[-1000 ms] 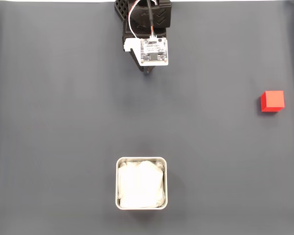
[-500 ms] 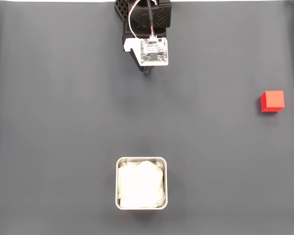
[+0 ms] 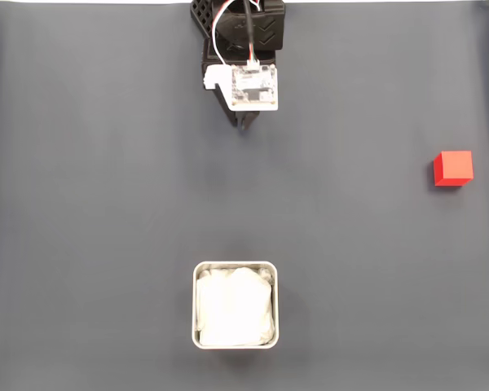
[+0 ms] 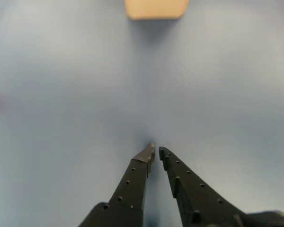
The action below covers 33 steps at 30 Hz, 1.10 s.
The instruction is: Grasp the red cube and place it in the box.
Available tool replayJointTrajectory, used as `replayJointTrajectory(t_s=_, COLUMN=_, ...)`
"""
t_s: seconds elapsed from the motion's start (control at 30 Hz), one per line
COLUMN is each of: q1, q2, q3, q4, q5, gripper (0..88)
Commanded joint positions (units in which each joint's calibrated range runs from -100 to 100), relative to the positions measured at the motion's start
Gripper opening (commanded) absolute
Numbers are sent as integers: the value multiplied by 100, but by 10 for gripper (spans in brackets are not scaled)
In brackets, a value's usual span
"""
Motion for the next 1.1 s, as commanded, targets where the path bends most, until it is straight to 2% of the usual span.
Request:
replayJointTrajectory(t_s=0.0, q1=44, q2=918, q3=-1473, q4=-873, q5=-73, gripper=0)
replayJointTrajectory(t_s=0.2, q1=30, q2=2304, q3=-4065, q4=-1012, q5=-103, gripper=0)
replayJointTrajectory(t_s=0.37, q1=23, q2=3093, q3=-5570, q4=-946, q5=-78, gripper=0)
replayJointTrajectory(t_s=0.57, q1=15, q2=3933, q3=-7021, q4=-266, q5=-15, gripper=0)
replayJointTrajectory(t_s=0.77, q1=15, q2=4410, q3=-7495, q4=390, q5=68, gripper=0)
replayJointTrajectory(t_s=1.07, q1=-119, q2=4730, q3=-7514, q4=521, q5=147, gripper=0)
